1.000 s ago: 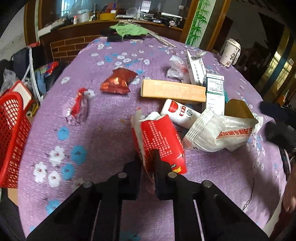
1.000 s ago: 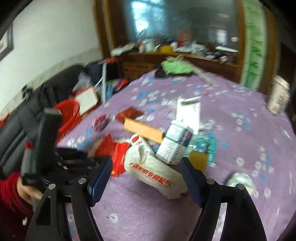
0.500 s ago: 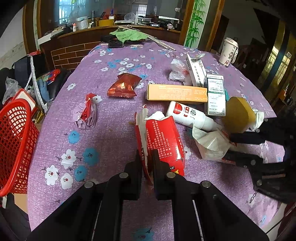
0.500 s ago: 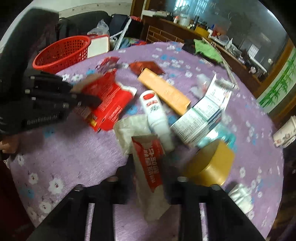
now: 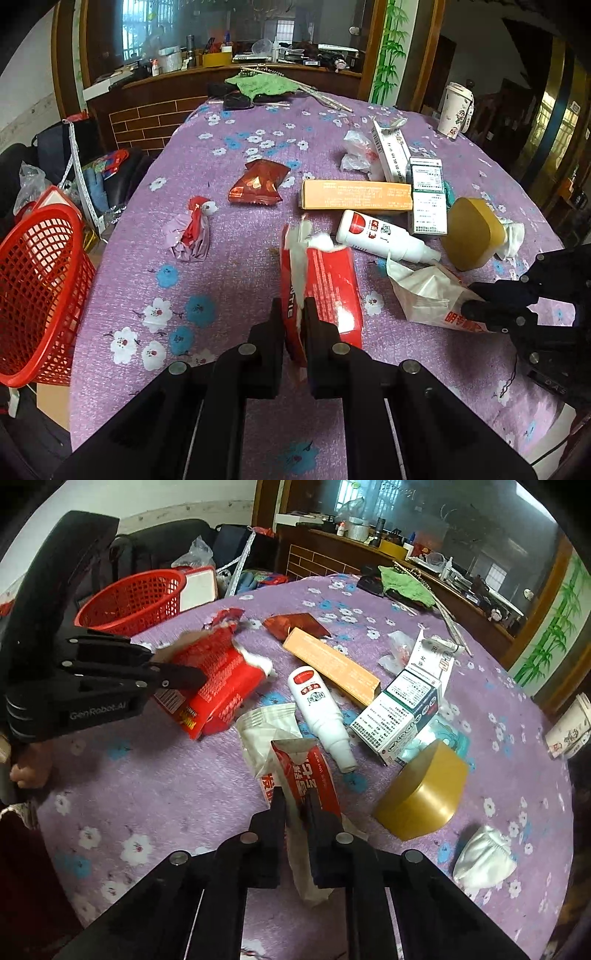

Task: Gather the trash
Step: 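Grasp the red snack box with the left gripper while the right gripper grasps the white paper bag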

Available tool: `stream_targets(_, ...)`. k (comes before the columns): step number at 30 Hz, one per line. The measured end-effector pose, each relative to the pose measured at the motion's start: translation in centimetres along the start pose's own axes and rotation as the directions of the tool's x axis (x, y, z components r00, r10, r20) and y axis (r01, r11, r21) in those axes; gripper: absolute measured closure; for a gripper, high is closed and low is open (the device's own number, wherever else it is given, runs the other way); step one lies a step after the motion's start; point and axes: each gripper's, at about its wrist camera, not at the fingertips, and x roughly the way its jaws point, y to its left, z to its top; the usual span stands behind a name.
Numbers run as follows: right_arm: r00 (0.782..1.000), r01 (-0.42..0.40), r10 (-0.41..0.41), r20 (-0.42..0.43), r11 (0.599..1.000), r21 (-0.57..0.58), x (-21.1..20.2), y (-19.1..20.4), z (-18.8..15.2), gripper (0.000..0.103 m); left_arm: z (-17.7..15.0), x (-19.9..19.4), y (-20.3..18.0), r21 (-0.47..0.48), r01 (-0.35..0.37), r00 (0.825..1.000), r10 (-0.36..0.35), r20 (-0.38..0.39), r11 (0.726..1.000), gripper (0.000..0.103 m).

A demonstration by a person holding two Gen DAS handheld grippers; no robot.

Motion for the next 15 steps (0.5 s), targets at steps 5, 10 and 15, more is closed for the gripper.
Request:
stream_targets(5, 0.998, -0.053, 0.053, 0.023, 0.998, 0.014, -0.8, 0.9, -0.1, 0.093, 0.1, -0.4, 0.1, -0.003, 0.002, 1.000, -0.002, 0.010, 1.000, 0.094)
stream_targets(10, 0.998, -0.048, 0.047, 0.034, 0.998, 0.031, -1.1, 1.4, 0.1, 0.093, 0.0, 0.3, 0.4, -0.007, 0.000, 1.000, 0.000, -0.010, 1.000, 0.094)
stream_targets(15, 0.998, -0.047, 0.043, 0.055, 0.996, 0.072, -1.5, 0.9, 0.1, 0.094, -0.1, 1.5, 0.9, -0.034, 0.031, 0.998, -0.033, -0.047, 0.999, 0.094)
